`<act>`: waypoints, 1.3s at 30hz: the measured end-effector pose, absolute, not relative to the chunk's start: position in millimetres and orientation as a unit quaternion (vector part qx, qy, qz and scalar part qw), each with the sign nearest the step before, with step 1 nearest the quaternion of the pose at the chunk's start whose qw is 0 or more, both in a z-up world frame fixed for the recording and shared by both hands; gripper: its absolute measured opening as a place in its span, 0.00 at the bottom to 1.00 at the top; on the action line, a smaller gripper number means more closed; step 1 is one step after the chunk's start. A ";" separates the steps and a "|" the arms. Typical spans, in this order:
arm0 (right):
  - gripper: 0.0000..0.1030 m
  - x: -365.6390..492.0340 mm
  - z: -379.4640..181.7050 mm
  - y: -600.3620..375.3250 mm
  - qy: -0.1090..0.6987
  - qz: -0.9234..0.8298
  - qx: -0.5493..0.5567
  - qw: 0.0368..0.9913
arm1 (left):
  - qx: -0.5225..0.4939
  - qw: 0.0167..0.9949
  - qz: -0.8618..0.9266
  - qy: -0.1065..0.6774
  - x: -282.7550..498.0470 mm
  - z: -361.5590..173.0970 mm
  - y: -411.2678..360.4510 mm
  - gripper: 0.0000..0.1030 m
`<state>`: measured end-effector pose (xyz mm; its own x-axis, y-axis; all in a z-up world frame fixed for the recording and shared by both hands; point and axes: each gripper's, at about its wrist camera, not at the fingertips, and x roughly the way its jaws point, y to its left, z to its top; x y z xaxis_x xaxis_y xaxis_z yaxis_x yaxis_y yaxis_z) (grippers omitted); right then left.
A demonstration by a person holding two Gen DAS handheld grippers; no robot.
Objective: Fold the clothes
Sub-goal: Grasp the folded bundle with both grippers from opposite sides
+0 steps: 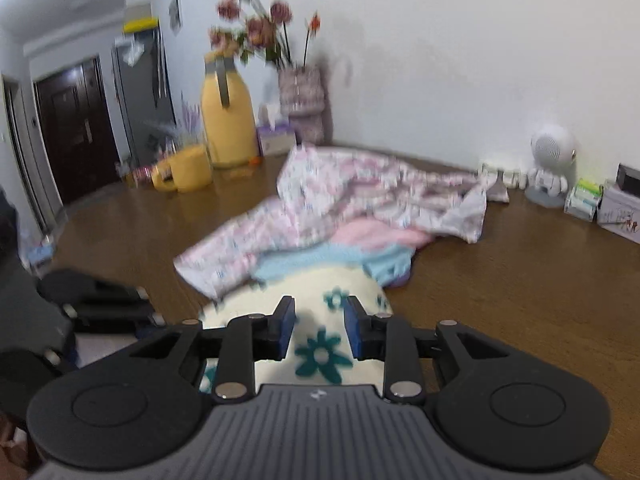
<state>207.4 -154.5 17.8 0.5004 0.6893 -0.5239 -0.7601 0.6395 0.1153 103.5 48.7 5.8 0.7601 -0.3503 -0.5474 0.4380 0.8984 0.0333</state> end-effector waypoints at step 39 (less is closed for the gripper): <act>1.00 97.6 15.0 -226.3 0.261 0.324 0.154 0.896 | -0.116 0.954 -0.089 0.263 36.1 34.1 75.7 1.00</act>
